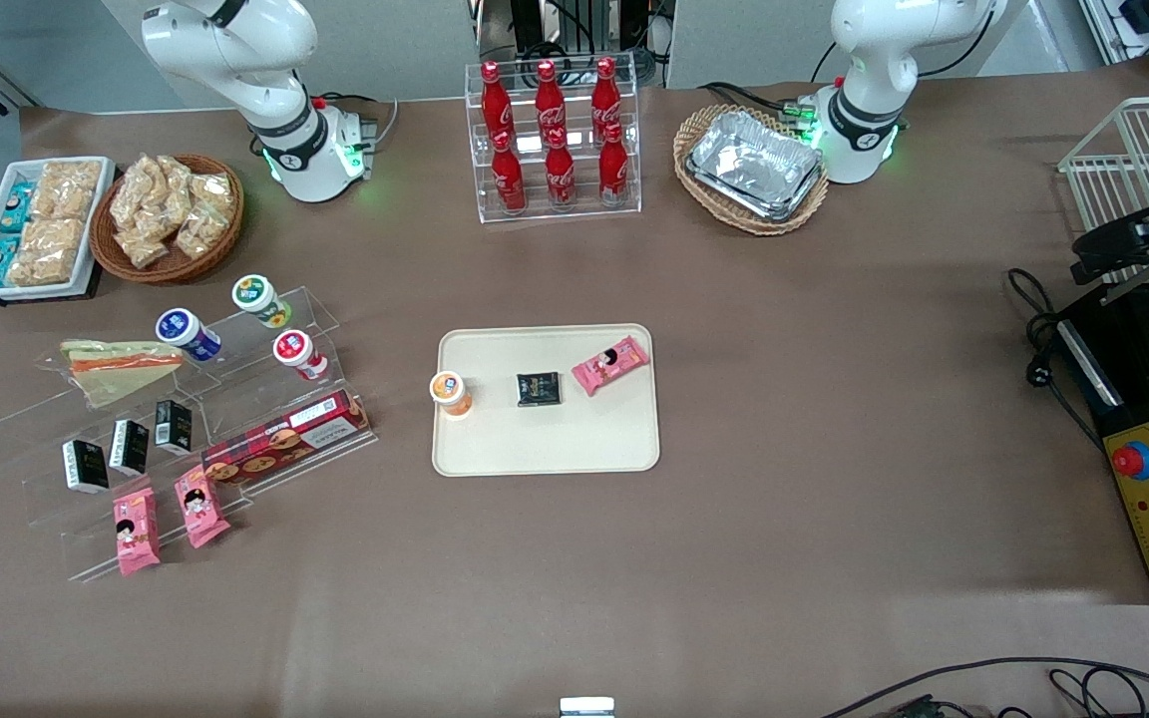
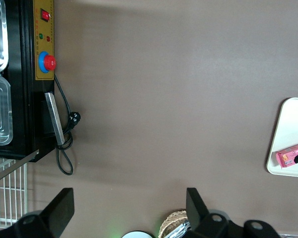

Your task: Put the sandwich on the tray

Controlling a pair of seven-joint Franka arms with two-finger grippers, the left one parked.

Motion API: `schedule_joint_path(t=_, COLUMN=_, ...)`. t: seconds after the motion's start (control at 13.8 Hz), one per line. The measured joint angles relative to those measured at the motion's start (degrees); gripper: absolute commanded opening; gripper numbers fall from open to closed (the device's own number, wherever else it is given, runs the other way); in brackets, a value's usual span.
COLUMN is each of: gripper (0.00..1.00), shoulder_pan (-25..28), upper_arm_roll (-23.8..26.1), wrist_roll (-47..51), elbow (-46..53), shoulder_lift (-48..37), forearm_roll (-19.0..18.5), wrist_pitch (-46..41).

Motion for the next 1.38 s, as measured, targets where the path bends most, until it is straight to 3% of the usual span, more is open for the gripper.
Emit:
schedule_joint_path(t=0.22, gripper=1.0, shoulder_pan=0.0, upper_arm_roll=0.0, wrist_roll=-8.1, elbow=-0.7, shoulder_lift=2.2, forearm_roll=0.0, wrist_pitch=1.5)
schedule_joint_path(t=0.65, gripper=1.0, shoulder_pan=-1.7, upper_arm_roll=-0.5, wrist_roll=-15.2, elbow=-4.6, shoulder_lift=3.0, forearm_roll=0.0, wrist_pitch=6.1)
schedule_joint_path(t=1.38, gripper=1.0, shoulder_pan=-2.3, upper_arm_roll=-2.1, wrist_roll=-19.5, elbow=-17.6, shoulder_lift=1.1, forearm_roll=0.0, wrist_pitch=16.7)
